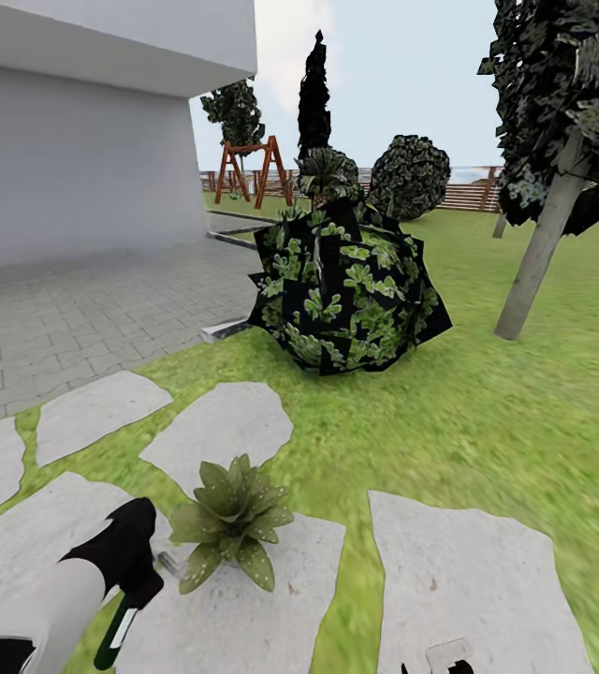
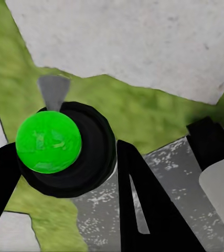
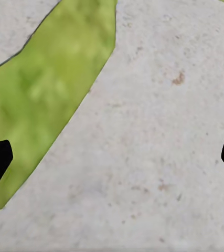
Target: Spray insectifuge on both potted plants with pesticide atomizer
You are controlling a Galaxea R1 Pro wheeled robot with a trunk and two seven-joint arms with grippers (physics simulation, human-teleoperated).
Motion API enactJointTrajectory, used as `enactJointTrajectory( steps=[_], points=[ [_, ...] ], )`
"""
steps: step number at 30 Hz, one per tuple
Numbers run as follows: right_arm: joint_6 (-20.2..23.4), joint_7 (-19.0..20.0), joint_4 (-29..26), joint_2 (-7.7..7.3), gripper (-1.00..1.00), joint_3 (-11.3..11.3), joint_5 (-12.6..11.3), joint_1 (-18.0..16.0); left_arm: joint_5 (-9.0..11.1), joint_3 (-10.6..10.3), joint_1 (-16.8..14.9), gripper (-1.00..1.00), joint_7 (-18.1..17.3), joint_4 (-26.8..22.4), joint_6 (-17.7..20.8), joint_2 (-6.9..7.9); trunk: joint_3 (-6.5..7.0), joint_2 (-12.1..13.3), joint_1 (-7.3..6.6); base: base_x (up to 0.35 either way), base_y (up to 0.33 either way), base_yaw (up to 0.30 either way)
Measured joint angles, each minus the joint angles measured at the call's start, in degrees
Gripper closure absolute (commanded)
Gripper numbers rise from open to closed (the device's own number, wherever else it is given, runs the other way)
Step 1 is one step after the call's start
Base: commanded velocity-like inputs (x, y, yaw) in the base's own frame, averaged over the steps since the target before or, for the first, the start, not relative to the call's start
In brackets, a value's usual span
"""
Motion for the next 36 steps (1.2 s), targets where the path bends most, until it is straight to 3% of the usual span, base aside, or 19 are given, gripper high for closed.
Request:
enactJointTrajectory(
  steps=[8,24,36],
  points=[
    [0.0,0.0,-0.02,-0.01,-1.0,0.0,-0.01,0.02,0.36,0.04,-0.03,1.0,-0.12,0.11,-2.08,2.07,0.0,0.0,0.0,-0.001,0.003,-0.158],
    [0.03,0.0,-0.01,0.06,-1.0,0.0,0.02,0.01,0.28,0.32,-0.05,1.0,-0.06,0.01,-2.17,1.18,0.0,0.0,0.0,-0.111,0.275,-0.024],
    [0.01,-0.01,-0.01,0.08,-1.0,0.01,-0.06,0.02,0.38,0.49,-0.05,1.0,0.05,0.03,-2.02,1.12,0.24,0.0,0.0,0.0,0.269,-0.259]
  ],
)
